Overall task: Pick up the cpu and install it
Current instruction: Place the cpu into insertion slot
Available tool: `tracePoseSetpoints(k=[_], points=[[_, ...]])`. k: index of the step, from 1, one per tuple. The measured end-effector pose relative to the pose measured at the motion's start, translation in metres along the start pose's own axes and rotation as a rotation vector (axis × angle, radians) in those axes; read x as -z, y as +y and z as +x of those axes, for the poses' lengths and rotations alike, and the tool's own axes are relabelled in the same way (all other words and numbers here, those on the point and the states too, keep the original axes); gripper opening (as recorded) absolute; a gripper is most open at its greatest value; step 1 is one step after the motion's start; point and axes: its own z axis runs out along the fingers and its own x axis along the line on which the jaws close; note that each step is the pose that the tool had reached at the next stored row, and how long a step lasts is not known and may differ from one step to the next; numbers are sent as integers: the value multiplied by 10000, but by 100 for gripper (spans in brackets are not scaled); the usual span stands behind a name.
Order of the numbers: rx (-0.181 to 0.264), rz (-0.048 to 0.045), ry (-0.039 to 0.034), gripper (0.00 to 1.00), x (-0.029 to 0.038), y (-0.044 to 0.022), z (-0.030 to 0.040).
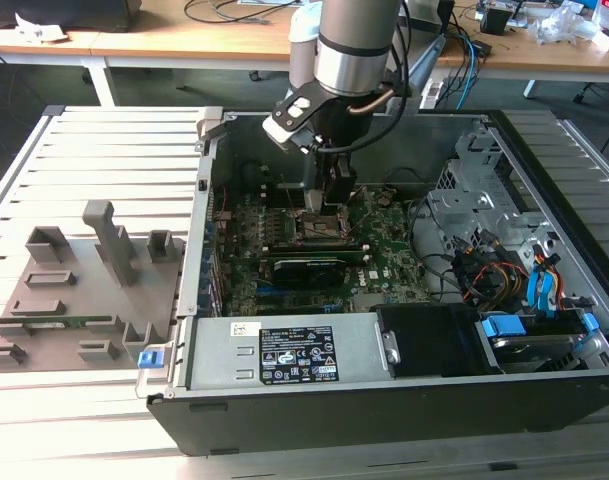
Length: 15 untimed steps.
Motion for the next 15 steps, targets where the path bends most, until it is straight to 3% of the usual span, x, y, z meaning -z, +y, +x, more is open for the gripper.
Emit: tracePoseSetpoints(k=[4,10,13,14,15], points=[[25,0,-15,54,-70,19,7],[61,0,-28,54,-273,61,19],[37,0,-17,54,-328,67,87],[-42,4,-42,54,-348,69,106],[-91,9,-116,54,-366,71,126]])
